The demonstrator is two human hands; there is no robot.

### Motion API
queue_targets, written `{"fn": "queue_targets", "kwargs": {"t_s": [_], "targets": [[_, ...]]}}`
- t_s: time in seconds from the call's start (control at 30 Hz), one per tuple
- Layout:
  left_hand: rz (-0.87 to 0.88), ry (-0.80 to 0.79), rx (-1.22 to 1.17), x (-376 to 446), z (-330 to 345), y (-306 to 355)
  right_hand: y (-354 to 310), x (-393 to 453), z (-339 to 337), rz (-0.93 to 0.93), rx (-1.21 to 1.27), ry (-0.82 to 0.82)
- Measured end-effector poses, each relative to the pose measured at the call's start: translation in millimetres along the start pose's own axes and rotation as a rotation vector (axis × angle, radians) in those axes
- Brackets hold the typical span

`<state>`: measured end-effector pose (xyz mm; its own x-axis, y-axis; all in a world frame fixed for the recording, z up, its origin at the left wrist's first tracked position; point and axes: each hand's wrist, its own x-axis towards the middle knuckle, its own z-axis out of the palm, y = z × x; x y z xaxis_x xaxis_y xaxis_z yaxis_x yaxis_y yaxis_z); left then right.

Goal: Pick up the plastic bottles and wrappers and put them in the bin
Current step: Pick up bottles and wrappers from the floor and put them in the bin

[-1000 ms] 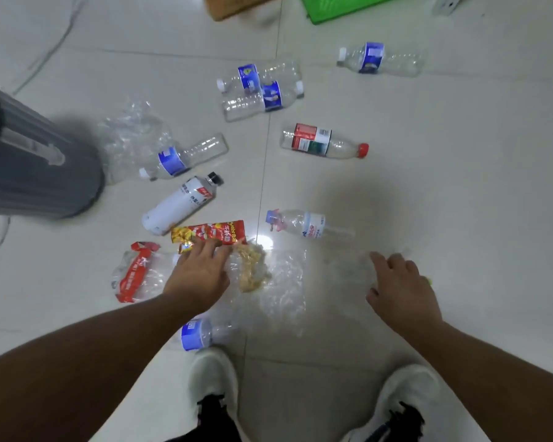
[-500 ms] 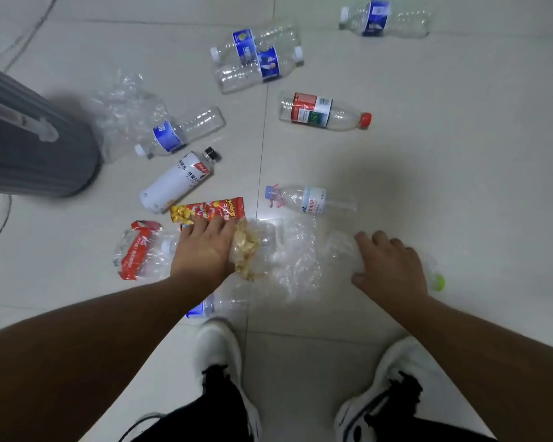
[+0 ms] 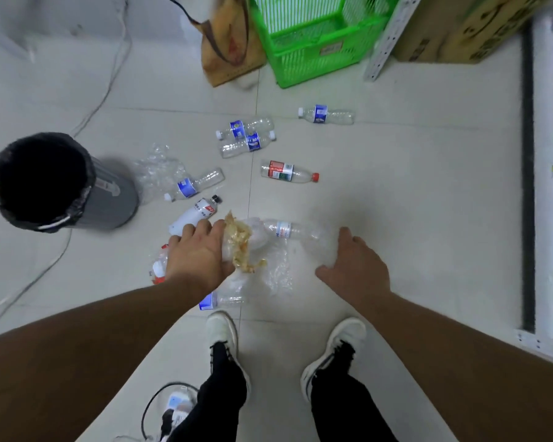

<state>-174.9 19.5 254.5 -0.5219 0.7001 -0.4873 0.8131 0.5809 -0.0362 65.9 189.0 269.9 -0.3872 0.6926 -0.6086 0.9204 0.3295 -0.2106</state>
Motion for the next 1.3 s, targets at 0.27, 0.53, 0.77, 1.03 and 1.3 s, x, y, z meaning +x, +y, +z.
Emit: {"fn": "queue_targets", "kwargs": {"t_s": [0.27, 0.53, 0.77, 1.03, 1.3], "targets": [[-0.187, -0.077, -0.294, -8.8, -86.5, -20.3, -80.1, -16.5, -69.6, 0.037, 0.217, -0.017], [-0.279, -0.112, -0.539, -35.5, -118.7, -84.4, -146.9, -28.5, -75.7, 0.091, 0.325, -0.086], [-0.395, -0.143, -0.61, -53.6, -107.5, -149.7, -206.9, -19.6, -44.5, 0.037, 0.369, -0.161], [-0.536, -0.141, -0.604, -70.2, -102.2, -183.2, -237.1, -17.1, -24.9, -0.03, 0.371, -0.252], [-0.587, -0.131, -0.719, -66.7, -105.5, -194.1, -228.9, -7.5, -32.3, 0.008, 0.331, -0.251]]}}
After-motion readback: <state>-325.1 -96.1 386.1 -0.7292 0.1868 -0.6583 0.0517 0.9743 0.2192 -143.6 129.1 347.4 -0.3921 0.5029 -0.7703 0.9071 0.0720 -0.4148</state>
